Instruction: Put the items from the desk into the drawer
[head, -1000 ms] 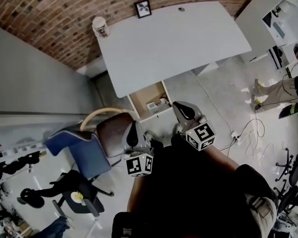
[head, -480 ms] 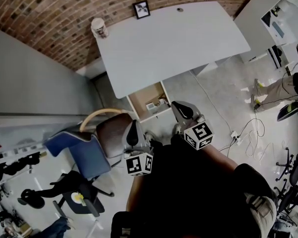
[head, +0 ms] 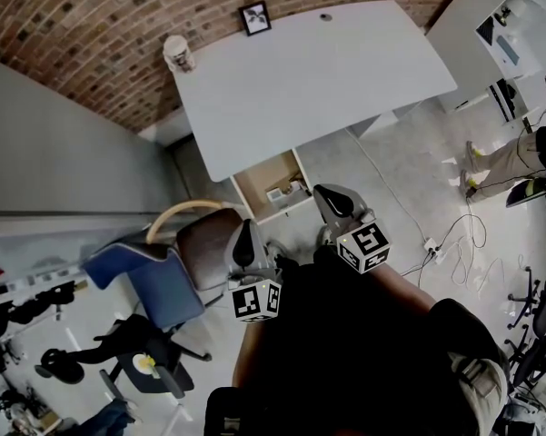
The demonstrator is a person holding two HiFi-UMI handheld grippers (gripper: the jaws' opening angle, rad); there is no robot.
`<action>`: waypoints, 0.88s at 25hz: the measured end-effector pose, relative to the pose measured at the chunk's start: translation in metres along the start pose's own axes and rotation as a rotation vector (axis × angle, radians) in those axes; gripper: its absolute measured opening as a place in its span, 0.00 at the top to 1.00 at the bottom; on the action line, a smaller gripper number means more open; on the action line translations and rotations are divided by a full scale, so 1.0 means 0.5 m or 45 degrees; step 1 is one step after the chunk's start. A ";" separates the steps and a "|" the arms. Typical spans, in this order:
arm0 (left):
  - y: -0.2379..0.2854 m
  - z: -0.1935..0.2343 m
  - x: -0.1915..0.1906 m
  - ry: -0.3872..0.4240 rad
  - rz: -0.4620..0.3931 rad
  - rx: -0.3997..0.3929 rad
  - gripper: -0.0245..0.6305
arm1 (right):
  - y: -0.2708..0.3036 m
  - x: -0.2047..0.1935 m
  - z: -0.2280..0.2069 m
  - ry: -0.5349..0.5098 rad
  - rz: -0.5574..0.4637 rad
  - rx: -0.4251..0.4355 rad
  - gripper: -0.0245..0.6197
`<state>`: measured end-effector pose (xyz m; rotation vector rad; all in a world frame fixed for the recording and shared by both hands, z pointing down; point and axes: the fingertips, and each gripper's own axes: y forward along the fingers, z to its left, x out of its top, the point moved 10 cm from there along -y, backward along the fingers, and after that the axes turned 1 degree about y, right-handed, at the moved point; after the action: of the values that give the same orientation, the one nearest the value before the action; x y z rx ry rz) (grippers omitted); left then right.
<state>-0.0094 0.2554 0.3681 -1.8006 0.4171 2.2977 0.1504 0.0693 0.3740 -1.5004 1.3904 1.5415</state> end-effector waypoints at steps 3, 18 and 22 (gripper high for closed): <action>0.002 -0.003 -0.001 0.001 0.000 -0.002 0.94 | -0.001 0.000 -0.004 0.001 0.002 0.000 0.96; 0.011 -0.019 0.000 0.011 0.016 -0.008 0.94 | -0.008 -0.004 -0.018 0.011 0.000 -0.004 0.96; 0.023 -0.036 0.007 0.026 0.027 -0.015 0.94 | -0.015 -0.003 -0.033 0.015 -0.007 -0.009 0.96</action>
<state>0.0027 0.2383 0.3618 -1.8354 0.4292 2.3023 0.1632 0.0568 0.3760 -1.5190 1.3876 1.5381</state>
